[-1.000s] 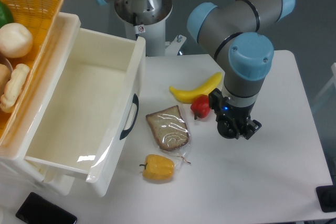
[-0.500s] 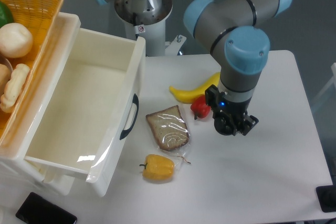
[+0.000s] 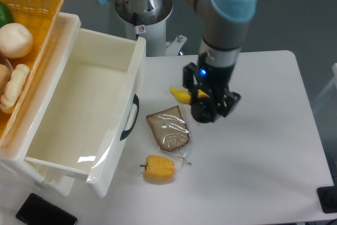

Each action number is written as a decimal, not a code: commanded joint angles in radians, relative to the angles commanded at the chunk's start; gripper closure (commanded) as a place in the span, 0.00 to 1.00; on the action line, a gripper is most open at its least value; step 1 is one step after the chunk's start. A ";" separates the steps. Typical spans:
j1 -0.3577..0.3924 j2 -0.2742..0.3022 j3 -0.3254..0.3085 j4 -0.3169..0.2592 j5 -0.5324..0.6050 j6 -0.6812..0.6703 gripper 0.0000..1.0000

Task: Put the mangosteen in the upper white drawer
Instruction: 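Carry the held dark mangosteen over the table toward the open white drawer, then lower the gripper with the mangosteen down into the open drawer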

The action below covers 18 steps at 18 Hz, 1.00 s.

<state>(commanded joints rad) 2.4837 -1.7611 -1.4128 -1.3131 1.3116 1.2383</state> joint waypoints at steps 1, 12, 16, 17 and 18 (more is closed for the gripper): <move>-0.025 0.002 0.000 0.000 -0.014 -0.023 0.96; -0.144 0.087 -0.098 0.003 -0.107 -0.045 0.96; -0.201 0.087 -0.110 0.003 -0.107 -0.043 0.96; -0.216 0.086 -0.113 0.003 -0.107 -0.045 0.96; -0.230 0.084 -0.120 0.003 -0.107 -0.045 0.96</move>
<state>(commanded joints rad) 2.2536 -1.6766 -1.5324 -1.3100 1.2042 1.1934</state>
